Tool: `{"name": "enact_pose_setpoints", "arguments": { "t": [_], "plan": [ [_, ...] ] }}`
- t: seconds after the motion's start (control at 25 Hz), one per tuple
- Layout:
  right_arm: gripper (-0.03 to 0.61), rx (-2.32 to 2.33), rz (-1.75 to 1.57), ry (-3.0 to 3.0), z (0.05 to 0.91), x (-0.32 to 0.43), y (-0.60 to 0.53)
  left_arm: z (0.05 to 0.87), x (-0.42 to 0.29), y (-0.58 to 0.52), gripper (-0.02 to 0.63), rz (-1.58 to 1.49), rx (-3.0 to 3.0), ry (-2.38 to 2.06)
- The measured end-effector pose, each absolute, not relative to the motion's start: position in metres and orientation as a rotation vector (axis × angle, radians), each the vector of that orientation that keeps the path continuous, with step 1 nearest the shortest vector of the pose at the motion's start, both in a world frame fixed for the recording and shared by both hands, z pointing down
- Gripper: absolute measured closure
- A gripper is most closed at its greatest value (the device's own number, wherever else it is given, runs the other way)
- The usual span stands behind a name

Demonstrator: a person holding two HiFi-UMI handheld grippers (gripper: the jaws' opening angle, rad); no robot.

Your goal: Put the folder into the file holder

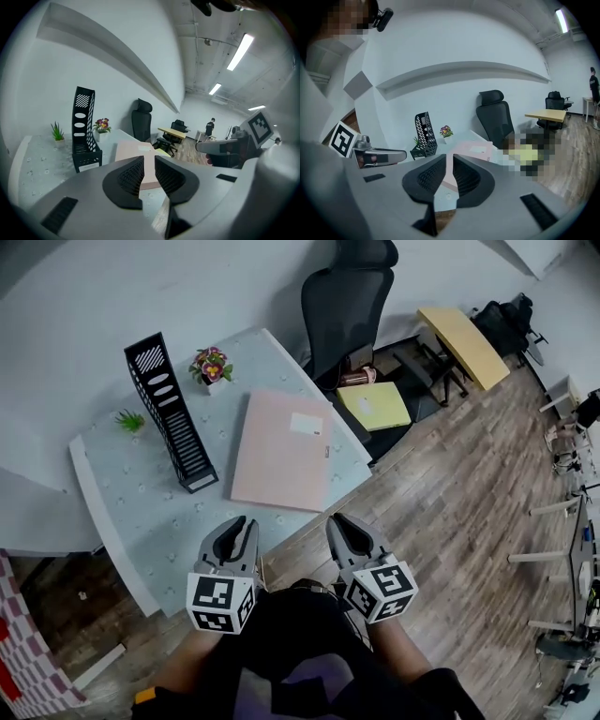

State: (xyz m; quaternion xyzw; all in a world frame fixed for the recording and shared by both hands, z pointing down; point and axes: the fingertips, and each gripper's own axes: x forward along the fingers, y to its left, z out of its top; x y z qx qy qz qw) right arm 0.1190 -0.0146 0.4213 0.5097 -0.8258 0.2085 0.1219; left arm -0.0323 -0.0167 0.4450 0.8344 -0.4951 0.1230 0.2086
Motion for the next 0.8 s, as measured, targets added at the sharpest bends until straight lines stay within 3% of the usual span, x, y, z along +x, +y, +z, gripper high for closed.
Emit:
{"name": "enact_pose_setpoints", "arguments": {
  "t": [0.08,0.32,0.8],
  "plan": [
    [0.485,1.494,0.650,-2.403,0.426,0.118,-0.022,0.448,-0.036,-0.023,0.506,0.353,2.326,-1.352],
    [0.427,1.497,0.772,-2.391,0.441,0.125,-0.044,0.467,-0.035,-0.045,0.442,0.413,2.295,-1.249],
    [0.377,1.346,0.978,-2.393,0.483,0.156,-0.110,0.492,-0.006,-0.116,0.367,0.570,2.179,-1.285]
  ]
}}
